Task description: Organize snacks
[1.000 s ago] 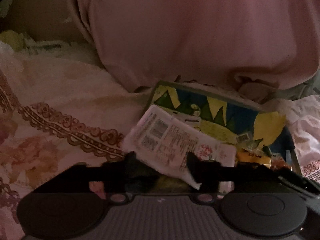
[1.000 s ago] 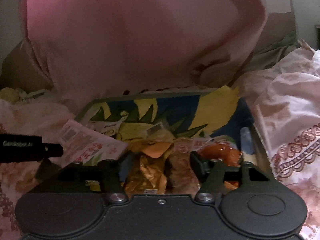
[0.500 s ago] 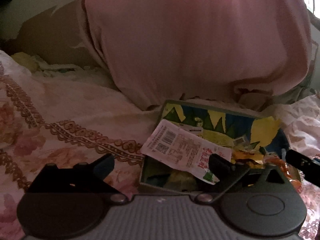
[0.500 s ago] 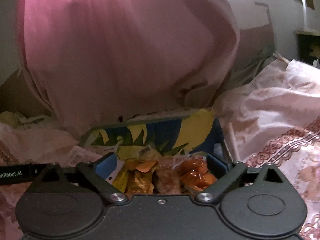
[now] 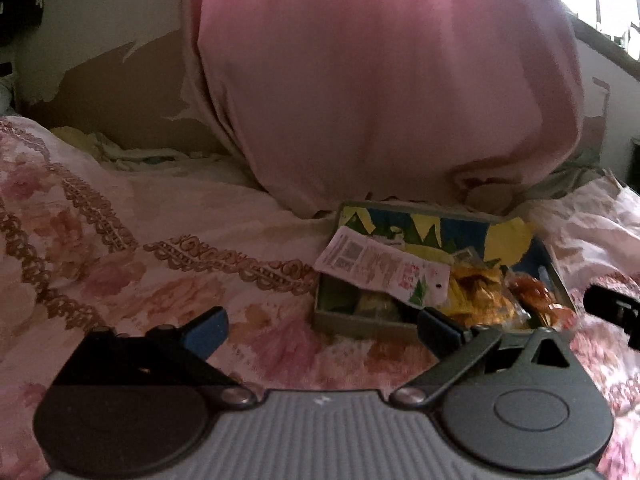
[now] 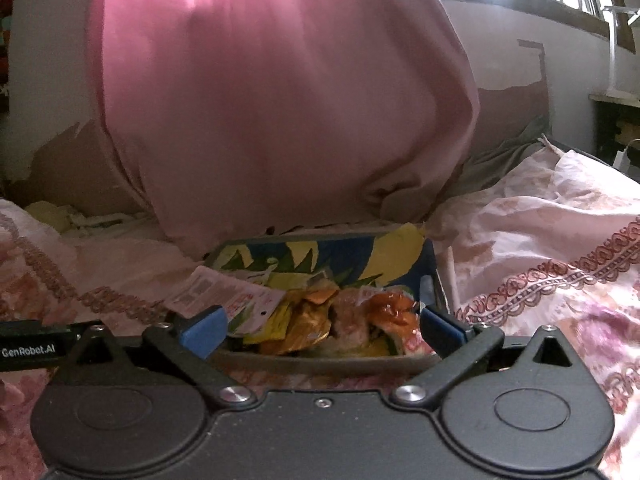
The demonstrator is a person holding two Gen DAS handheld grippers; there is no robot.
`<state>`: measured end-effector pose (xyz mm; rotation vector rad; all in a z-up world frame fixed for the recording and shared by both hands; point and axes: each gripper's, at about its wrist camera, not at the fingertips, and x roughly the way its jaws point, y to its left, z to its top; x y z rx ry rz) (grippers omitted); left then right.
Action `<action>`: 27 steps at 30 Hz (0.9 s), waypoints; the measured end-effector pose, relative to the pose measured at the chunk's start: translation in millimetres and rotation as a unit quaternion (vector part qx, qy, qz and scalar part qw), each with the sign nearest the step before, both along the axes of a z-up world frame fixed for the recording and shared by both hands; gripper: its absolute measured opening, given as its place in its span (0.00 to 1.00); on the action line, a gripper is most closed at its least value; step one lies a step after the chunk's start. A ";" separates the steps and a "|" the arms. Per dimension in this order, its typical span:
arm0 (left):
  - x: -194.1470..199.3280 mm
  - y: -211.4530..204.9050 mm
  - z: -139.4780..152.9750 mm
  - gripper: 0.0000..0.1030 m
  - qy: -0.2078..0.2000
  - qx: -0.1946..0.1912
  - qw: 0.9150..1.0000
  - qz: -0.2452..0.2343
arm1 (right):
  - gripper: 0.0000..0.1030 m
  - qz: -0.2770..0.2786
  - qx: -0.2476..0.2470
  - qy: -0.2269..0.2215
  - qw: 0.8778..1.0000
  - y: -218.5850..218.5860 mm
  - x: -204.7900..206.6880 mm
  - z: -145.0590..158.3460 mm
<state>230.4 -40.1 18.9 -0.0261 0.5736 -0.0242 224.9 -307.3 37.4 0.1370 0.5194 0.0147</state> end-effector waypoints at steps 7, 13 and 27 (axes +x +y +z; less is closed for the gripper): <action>-40.2 5.3 -3.6 1.00 -0.002 0.013 1.000 -0.012 | 0.99 0.004 -0.002 0.006 1.000 7.8 -43.6 4.2; -67.1 12.3 -10.2 1.00 0.005 0.015 1.000 -0.010 | 0.99 0.000 0.003 0.020 1.000 13.1 -74.9 1.3; -100.6 21.3 -15.2 1.00 0.012 0.021 1.000 -0.015 | 0.99 -0.003 -0.005 0.038 0.999 21.9 -110.1 -3.8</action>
